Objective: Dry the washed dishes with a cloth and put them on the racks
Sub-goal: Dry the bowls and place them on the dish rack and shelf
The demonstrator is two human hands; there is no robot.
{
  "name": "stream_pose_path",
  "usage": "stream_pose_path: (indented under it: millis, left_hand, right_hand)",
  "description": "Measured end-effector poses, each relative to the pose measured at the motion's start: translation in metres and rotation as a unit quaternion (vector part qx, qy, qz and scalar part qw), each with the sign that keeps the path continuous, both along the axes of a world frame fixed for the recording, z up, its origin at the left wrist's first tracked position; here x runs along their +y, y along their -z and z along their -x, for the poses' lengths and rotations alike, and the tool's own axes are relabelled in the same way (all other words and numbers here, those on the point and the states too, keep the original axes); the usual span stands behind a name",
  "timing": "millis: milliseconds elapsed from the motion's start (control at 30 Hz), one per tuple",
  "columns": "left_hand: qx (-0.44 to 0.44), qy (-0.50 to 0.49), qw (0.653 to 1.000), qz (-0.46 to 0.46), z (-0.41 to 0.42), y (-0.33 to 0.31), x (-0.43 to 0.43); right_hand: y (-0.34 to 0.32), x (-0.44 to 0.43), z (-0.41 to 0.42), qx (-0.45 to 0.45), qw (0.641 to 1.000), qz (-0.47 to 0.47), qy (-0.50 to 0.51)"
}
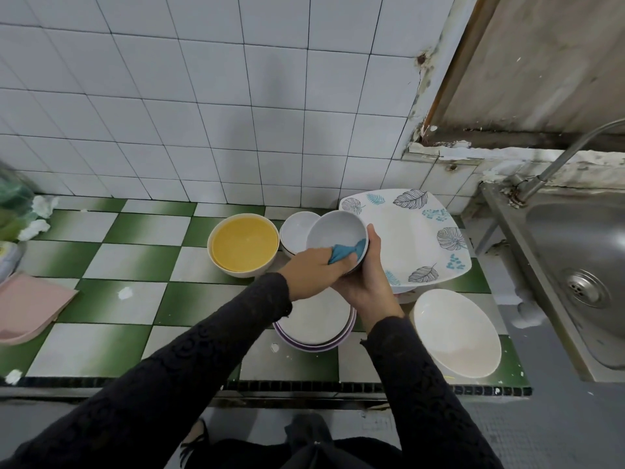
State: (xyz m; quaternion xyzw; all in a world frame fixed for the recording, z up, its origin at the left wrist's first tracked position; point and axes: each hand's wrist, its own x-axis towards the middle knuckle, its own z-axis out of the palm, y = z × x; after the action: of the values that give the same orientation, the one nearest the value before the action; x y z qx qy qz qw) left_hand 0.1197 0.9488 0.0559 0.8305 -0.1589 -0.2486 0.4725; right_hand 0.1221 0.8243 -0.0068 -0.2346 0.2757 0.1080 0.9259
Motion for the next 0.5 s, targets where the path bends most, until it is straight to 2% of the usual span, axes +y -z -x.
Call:
stream_pose_path:
  millis: [67,133,267,367,433,500]
  left_hand:
    - [0.081,-0.022,0.99,0.113,0.0,-0.003,0.0]
    - [0.153,-0.068,0.964,0.205,-0.001,-0.007,0.002]
    - [0.215,-0.181,0.897,0.341,0.0,-0.011,0.004]
    - [0.15,-0.281,0.868,0.381,-0.002,-0.007,0.004]
    - [0.073,-0.331,0.877,0.34,-0.003,-0.002,0.004]
    - [-0.039,-0.334,0.904,0.264,-0.004,0.008,0.004]
  right_hand:
    - [-0.003,-0.001,0.003,-0.01,1.0,-0.014,-0.009]
    - [-0.002,-0.001,0.003,-0.006,0.999,-0.026,-0.017]
    - [-0.007,0.001,0.003,-0.009,0.997,-0.051,-0.049]
    - [-0.001,0.004,0.007,-0.005,0.997,-0.059,-0.056]
    - [0.002,0.007,0.007,0.011,0.996,-0.066,-0.053]
    - [0.002,0.011,0.009,0.016,0.995,-0.074,-0.058]
